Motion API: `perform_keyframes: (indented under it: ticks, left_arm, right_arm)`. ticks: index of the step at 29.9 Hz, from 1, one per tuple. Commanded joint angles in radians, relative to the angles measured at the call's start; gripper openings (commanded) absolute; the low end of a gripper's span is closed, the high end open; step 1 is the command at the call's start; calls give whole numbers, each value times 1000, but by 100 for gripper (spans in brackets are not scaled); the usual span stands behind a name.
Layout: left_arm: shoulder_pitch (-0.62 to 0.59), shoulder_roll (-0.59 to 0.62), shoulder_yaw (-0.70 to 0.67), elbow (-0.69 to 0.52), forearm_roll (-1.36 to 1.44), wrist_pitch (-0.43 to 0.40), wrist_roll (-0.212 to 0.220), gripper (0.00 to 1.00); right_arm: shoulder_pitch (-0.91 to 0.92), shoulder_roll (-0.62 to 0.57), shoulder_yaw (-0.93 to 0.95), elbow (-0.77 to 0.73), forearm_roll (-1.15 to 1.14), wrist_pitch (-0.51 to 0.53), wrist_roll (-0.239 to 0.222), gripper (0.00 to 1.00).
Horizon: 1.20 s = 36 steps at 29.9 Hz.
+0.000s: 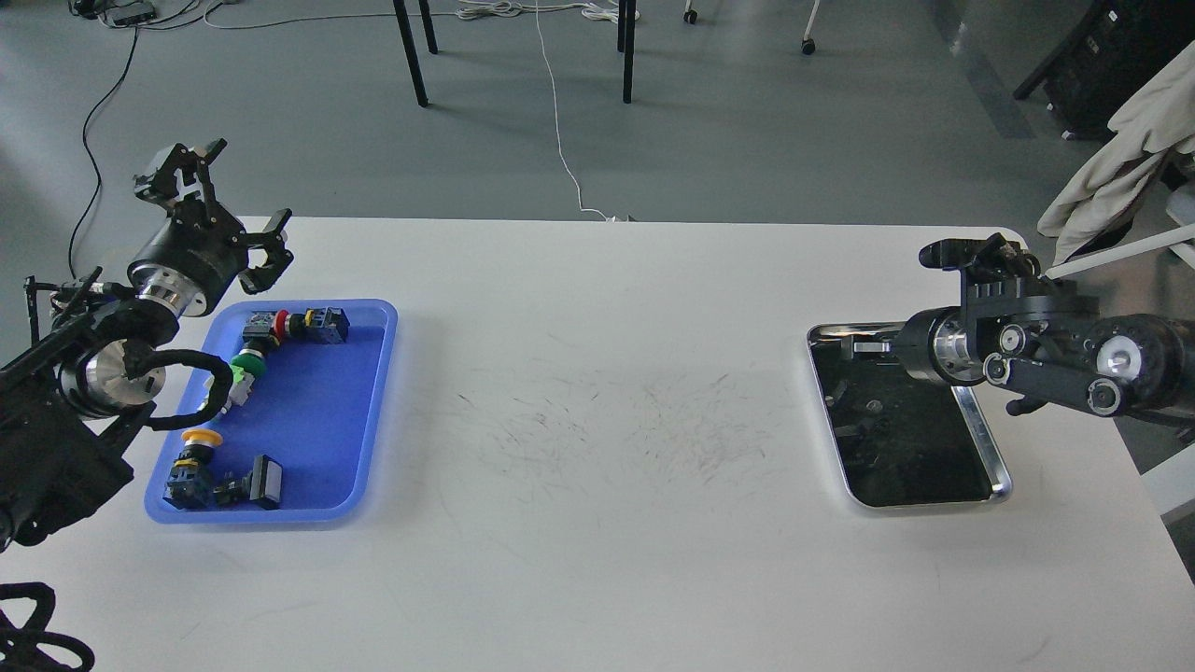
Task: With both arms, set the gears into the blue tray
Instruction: 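Carry the black part with the right gripper toward the table center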
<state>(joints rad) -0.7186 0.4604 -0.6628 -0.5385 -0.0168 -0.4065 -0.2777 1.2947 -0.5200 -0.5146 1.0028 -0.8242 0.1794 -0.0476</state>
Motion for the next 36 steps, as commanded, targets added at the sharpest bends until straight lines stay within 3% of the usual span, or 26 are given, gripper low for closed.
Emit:
perform_keyframes:
  ticks: [1,8,23,36]
  left_arm:
    - [1,1,0,0,0,0,0,99]
    - [1,1,-1,2,0,0,0,99]
    - [-5,1,0,5,0,0,2,99]
    - [-4,3,0,8,0,-1,2,99]
  right_arm:
    - [37,-12,10,52,7,2,5,2]
    - [86,58,21,73,109,-8,22,2]
    - [54,520,54,-160,284,-32,49,2]
    - [-26,520,145,-219,342,-38,52,2]
